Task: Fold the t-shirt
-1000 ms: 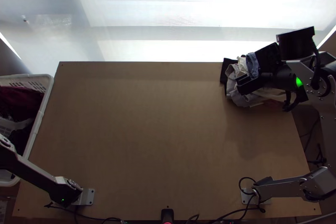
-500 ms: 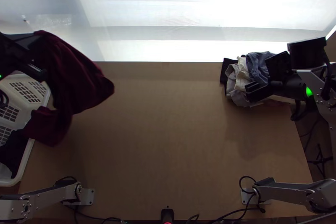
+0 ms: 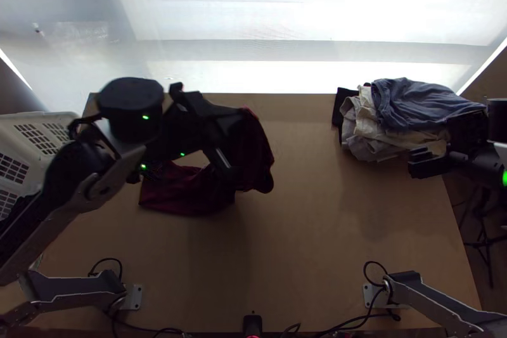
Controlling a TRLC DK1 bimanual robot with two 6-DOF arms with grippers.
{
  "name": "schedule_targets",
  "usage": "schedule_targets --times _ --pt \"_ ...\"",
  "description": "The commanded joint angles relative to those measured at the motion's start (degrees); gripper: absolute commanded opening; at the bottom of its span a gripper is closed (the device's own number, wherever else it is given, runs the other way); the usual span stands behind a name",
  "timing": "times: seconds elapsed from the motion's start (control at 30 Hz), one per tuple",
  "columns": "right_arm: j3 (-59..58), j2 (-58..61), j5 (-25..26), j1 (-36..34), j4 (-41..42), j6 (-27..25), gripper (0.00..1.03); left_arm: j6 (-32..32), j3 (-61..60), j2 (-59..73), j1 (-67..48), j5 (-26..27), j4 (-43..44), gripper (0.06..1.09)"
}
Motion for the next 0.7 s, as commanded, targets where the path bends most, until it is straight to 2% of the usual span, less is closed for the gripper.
schedule_targets --times 0.0,0.2,0.23,0.27,0.33,0.37,0.47,0.53,0.67 --pt "-4.93 -5.81 0.0 -6.43 0.14 -0.19 0.98 -1.54 -4.73 9.95 -14.05 -1.77 8.51 0.1" --pt "-7.57 -7.65 -0.09 -10.82 0.93 0.34 0.98 -2.77 -4.73 18.91 -19.49 -1.77 15.02 0.1" --pt "-7.66 -7.65 -0.09 -11.18 1.02 0.42 0.98 -3.38 -4.73 20.06 -20.02 -1.77 15.81 0.14" --pt "-7.75 -7.65 -0.09 -11.79 1.11 0.51 0.98 -3.38 -4.73 21.29 -20.46 -1.77 16.07 0.3" --pt "-8.36 -7.74 -0.09 -12.14 1.37 0.6 0.98 -3.47 -4.29 23.48 -20.99 -2.64 15.72 0.87" --pt "-8.89 -7.83 -0.17 -12.14 1.46 0.69 0.98 -3.38 -3.24 24.54 -21.25 -2.73 14.14 1.03" --pt "-10.73 -8.44 -0.17 -11.97 1.46 0.69 0.98 -4.52 5.02 27.0 -21.25 -2.64 2.62 1.05" --pt "-12.23 -9.06 -0.17 -11.53 1.72 0.69 0.98 -6.98 6.78 24.63 -20.81 -2.56 1.13 1.05" --pt "-15.39 -10.11 -0.17 -9.68 2.16 0.42 0.98 -6.02 7.84 17.6 -18.88 -2.73 -2.47 1.04"
